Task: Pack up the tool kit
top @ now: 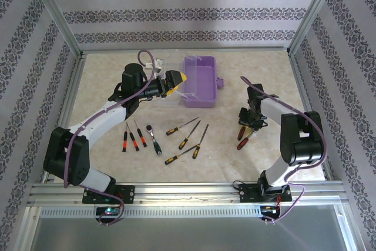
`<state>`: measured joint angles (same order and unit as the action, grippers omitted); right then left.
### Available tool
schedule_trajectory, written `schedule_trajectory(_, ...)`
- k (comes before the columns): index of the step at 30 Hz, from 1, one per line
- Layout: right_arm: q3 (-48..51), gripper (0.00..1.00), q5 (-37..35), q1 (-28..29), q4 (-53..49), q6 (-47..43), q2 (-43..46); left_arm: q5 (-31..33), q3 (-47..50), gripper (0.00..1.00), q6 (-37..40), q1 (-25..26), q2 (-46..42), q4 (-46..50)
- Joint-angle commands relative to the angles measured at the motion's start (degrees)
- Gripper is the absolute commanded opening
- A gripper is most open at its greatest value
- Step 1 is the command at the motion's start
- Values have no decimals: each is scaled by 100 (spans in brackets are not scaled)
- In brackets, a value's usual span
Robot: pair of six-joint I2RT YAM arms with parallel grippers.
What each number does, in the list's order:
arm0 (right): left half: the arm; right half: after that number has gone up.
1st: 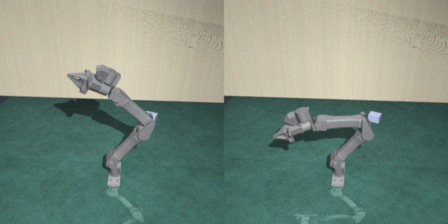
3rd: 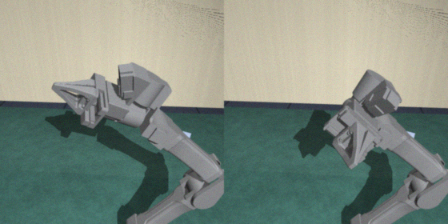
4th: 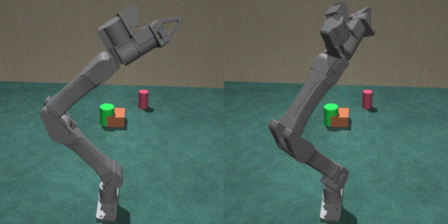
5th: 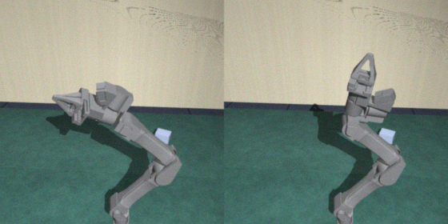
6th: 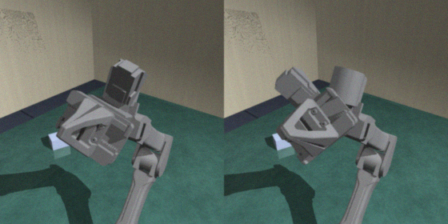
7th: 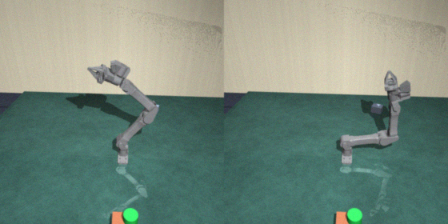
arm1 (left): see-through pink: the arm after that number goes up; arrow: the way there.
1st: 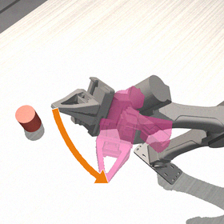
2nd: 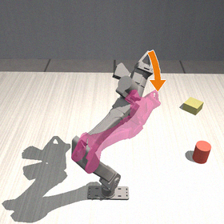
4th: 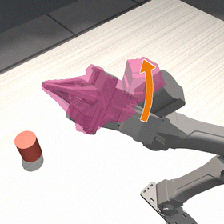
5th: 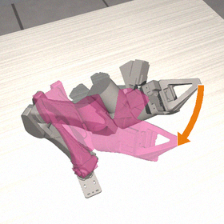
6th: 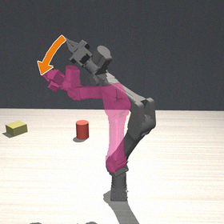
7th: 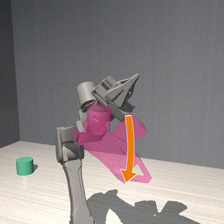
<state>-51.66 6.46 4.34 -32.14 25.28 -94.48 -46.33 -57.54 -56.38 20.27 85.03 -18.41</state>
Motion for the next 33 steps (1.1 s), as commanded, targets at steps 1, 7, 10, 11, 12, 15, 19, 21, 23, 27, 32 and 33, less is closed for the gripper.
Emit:
schedule_trajectory(1,-114,11,186,90,269,-18,-288,-77,41,100,35,28,-81,-189)
schedule_trajectory(7,-162,5,146,178,296,-95,-212,-62,38,100,66,21,-57,-161)
schedule_trajectory(10,-216,3,113,198,305,-97,-112,-59,39,100,74,24,-44,-136)
schedule_trajectory(11,-224,2,85,204,309,-88,-66,-44,38,100,81,25,-35,-127)
schedule_trajectory(12,-243,2,67,215,314,-78,-26,-39,40,100,83,26,-40,-121)
schedule_trajectory(15,-318,1,33,257,271,-72,64,-9,31,100,135,12,-48,-50)
schedule_trajectory(19,-411,0,-26,320,226,-96,113,36,13,100,205,8,-74,37)
schedule_trajectory(21,-456,0,-65,356,202,-93,152,77,11,100,253,4,-92,112)
schedule_trajectory(23,-529,0,-100,405,158,-101,222,112,6,100,294,-7,-110,178)
schedule_trajectory(27,-868,0,-112,543,-62,-135,307,137,-33,100,347,-105,-134,279)
schedule_trajectory(32,-1576,0,-92,858,-332,-161,210,494,-124,100,771,-309,-374,856)
schedule_trajectory(33,-1751,0,-94,928,-365,-155,137,559,-111,100,810,-339,-407,895)
